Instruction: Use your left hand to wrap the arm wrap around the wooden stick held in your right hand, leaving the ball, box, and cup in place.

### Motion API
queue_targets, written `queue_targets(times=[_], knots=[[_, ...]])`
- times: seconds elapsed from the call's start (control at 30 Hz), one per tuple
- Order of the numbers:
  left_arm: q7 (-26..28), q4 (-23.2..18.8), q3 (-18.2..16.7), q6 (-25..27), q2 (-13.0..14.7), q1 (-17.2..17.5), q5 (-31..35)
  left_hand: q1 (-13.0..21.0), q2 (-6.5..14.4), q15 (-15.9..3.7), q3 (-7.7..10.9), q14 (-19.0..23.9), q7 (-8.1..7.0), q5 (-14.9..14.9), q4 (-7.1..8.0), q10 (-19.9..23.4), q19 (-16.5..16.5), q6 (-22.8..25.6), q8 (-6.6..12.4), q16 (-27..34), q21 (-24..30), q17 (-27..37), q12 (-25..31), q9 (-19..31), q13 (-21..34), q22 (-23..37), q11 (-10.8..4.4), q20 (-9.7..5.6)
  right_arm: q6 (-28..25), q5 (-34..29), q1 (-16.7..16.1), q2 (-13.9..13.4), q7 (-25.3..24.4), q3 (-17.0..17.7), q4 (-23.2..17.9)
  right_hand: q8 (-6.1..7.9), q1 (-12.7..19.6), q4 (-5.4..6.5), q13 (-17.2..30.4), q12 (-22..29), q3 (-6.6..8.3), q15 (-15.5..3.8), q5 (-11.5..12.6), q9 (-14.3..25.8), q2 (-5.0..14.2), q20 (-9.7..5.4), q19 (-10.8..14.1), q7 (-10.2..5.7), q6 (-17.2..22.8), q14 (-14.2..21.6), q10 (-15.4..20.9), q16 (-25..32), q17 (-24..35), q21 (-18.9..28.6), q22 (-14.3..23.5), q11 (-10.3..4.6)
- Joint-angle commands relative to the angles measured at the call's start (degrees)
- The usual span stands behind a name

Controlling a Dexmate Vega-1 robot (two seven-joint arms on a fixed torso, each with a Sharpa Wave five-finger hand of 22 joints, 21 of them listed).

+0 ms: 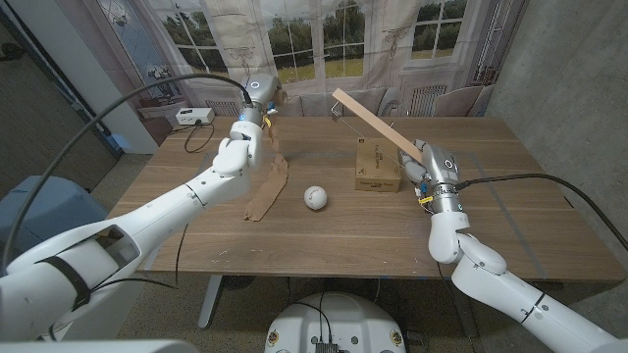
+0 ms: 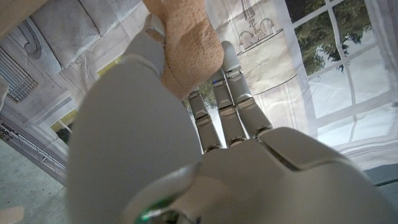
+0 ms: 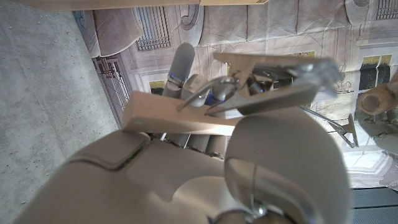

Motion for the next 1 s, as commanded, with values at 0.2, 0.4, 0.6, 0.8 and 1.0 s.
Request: queue_targets(times=[0.2,0.4,0.6,0.8,1.0], knots=[[0.7,-4.3,-3.2,-4.2,-1.1,-2.8,5.2,11.5,12.6,-13.81,2.68,8.8,7.68,0.1,2.00,0.4,2.6,8.2,0.27,-0.2,0.6,7.6,0.0,0.9,2.2,-0.7,-0.19,-9.61,1.4,0.4,1.3,0.6,-0.3,-0.7,1.9,0.68,-8.1,0.12,0.3,0.4,0.61,-2.49,-0.3,0.3,8.10,-3.07,-0.4,1.27,3.7,0.2,-0.1,0.6,4.8,0.7,0.1,0.31],[0.4,-5.7,-4.1,-5.9,-1.7,-3.5,6.1,11.4,12.5,-13.83,2.85,8.8,7.72,0.1,2.01,0.4,2.6,8.2,0.21,-0.3,0.8,7.7,-0.1,1.0,2.5,-1.3,-0.15,-9.63,2.4,0.8,2.4,1.0,-0.4,-1.0,3.4,0.75,-8.1,0.11,0.1,0.4,0.74,-2.50,-0.3,0.0,8.07,-3.10,-0.6,1.32,3.7,0.1,-0.1,0.6,4.8,1.0,0.0,0.18],[0.0,-7.5,-5.3,-7.3,-2.3,-3.9,6.4,11.3,12.5,-13.92,3.05,8.9,7.63,0.1,1.99,0.5,2.6,8.0,0.12,-0.4,1.0,7.9,-0.3,1.1,2.7,-1.8,-0.22,-9.67,3.5,1.3,3.5,1.5,-0.6,-1.4,5.0,0.95,-8.2,0.08,0.2,0.5,0.88,-2.49,-0.3,-0.2,8.06,-3.01,-0.6,1.34,3.6,0.1,-0.1,0.6,4.8,1.3,-0.1,0.26],[-0.8,-9.2,-6.0,-8.7,-2.7,-4.6,7.3,11.2,12.4,-14.04,3.24,9.0,7.62,0.1,1.98,0.6,2.7,8.3,-0.01,-0.5,1.3,8.1,-0.6,1.0,2.7,-2.4,-0.23,-9.76,5.1,1.7,4.8,2.0,-0.8,-2.2,7.2,1.13,-8.2,-0.02,0.0,0.4,1.08,-2.53,-0.3,-0.5,8.11,-2.91,-0.5,1.54,3.9,0.2,0.2,0.6,4.8,1.6,-0.1,0.57],[-1.8,-10.3,-6.5,-9.9,-3.2,-5.4,8.3,11.1,12.3,-14.07,3.40,9.0,7.69,0.1,1.98,0.6,2.7,8.2,-0.08,-0.7,1.5,8.3,-0.8,1.1,2.9,-2.8,-0.16,-9.75,5.6,-0.8,6.3,3.4,-4.0,-3.7,9.6,1.31,-8.1,-0.12,0.4,0.6,1.20,-2.50,-0.4,-0.5,8.09,-3.00,-0.8,1.45,3.9,0.3,0.0,0.6,4.8,1.7,-0.2,0.49]])
